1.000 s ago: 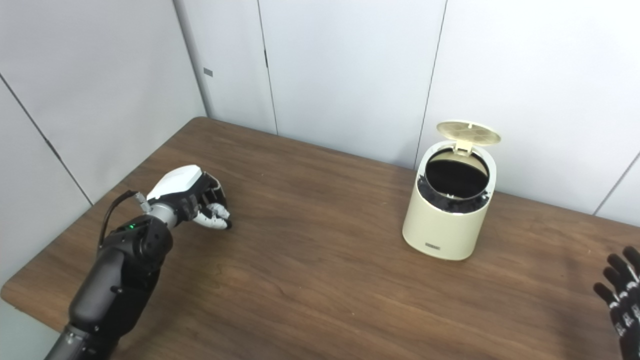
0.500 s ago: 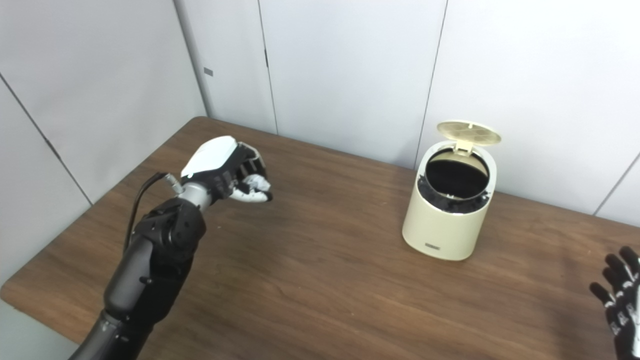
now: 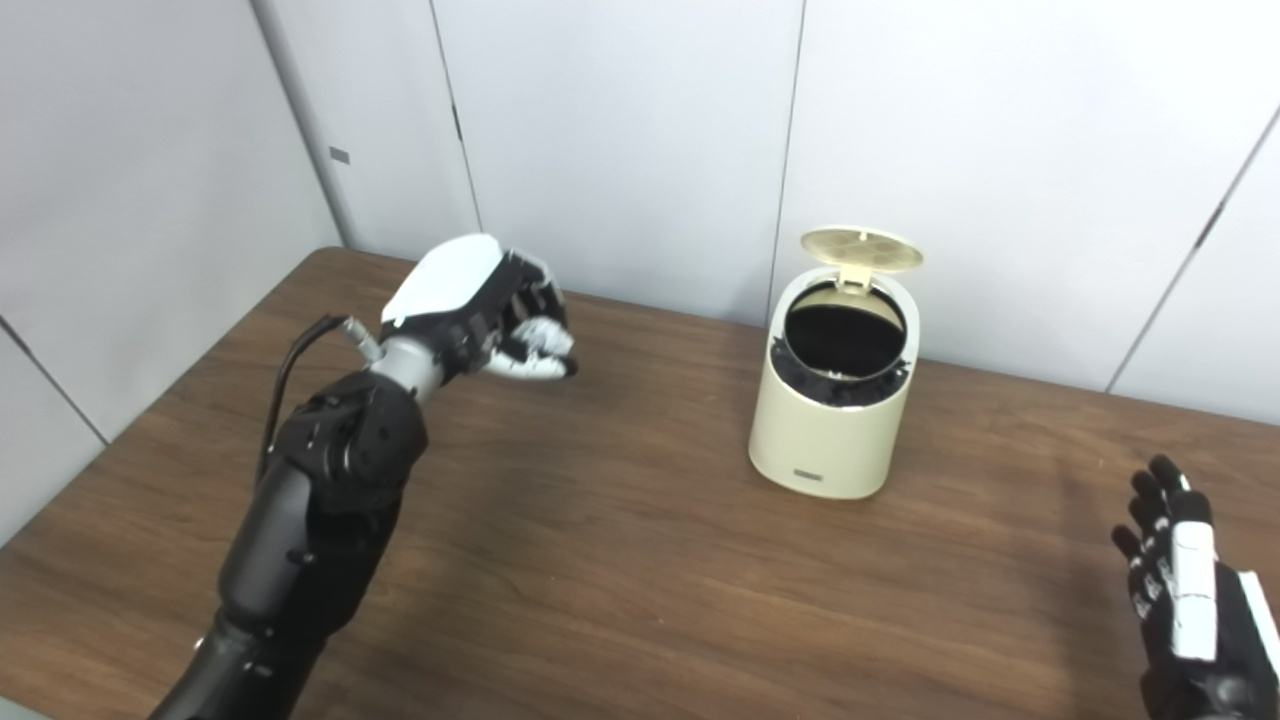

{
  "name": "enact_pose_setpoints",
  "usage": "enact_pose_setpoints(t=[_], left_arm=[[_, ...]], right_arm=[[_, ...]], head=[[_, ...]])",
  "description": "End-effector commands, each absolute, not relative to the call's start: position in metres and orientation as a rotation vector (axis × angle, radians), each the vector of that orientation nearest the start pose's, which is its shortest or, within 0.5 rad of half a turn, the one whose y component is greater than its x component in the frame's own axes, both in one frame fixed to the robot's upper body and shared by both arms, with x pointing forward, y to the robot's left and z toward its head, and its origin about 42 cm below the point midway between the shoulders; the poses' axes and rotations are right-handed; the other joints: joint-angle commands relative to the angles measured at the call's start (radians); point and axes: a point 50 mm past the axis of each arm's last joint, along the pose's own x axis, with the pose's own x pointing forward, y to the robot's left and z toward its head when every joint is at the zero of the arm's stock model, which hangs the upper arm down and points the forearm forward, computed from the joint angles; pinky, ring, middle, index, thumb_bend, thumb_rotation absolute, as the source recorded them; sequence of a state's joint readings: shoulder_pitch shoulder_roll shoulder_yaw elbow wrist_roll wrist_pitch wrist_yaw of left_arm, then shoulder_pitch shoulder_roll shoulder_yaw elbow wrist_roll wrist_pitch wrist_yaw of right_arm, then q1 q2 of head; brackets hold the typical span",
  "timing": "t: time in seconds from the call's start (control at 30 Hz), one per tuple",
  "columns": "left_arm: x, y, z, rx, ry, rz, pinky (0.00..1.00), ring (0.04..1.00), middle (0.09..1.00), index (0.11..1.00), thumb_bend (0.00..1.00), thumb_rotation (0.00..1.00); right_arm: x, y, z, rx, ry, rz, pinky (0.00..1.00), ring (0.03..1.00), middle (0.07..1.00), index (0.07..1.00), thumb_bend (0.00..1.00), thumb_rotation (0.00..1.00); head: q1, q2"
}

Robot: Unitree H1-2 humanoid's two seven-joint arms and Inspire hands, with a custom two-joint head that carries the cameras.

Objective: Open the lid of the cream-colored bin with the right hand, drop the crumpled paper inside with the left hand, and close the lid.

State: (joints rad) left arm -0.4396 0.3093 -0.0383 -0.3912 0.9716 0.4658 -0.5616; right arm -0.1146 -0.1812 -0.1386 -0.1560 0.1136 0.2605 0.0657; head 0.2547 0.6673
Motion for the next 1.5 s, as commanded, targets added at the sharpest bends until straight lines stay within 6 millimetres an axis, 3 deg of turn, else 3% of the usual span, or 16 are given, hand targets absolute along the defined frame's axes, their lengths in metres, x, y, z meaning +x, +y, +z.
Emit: enact_pose_setpoints(t=[0.0, 0.4, 0.7, 0.87, 1.17, 1.47], left_arm=[[0.364, 0.245, 0.337, 1.163, -0.218, 0.075, 0.37, 0.406, 0.503, 0.466, 0.48, 0.00], [0.380, 0.208, 0.349, 1.136, -0.281, 0.024, 0.41, 0.391, 0.478, 0.511, 0.48, 0.00], [0.392, 0.186, 0.350, 1.105, -0.328, -0.002, 0.35, 0.387, 0.484, 0.499, 0.47, 0.00], [0.406, 0.174, 0.344, 1.108, -0.356, -0.023, 0.38, 0.389, 0.493, 0.489, 0.48, 0.00], [0.425, 0.149, 0.335, 1.092, -0.364, -0.055, 0.27, 0.374, 0.507, 0.516, 0.46, 0.00], [0.436, 0.133, 0.321, 1.085, -0.387, -0.074, 0.29, 0.367, 0.486, 0.505, 0.47, 0.00]], right_arm=[[0.321, -0.291, 0.177, -0.075, -0.110, -0.022, 0.94, 0.983, 0.967, 0.977, 0.53, 1.00], [0.327, -0.290, 0.154, -0.108, -0.121, -0.020, 0.91, 0.960, 0.952, 0.975, 0.58, 1.00], [0.328, -0.283, 0.145, -0.113, -0.129, -0.027, 0.89, 0.947, 0.946, 0.964, 0.63, 1.00], [0.328, -0.279, 0.143, -0.126, -0.135, -0.026, 0.88, 0.945, 0.947, 0.965, 0.62, 1.00], [0.328, -0.273, 0.139, -0.129, -0.135, -0.034, 0.87, 0.944, 0.942, 0.966, 0.61, 1.00], [0.328, -0.269, 0.138, -0.130, -0.140, -0.037, 0.88, 0.944, 0.934, 0.963, 0.60, 1.00]], head=[[-0.010, -0.001], [-0.140, -0.030], [-0.209, -0.056], [-0.231, -0.069], [-0.249, -0.086], [-0.253, -0.091]])
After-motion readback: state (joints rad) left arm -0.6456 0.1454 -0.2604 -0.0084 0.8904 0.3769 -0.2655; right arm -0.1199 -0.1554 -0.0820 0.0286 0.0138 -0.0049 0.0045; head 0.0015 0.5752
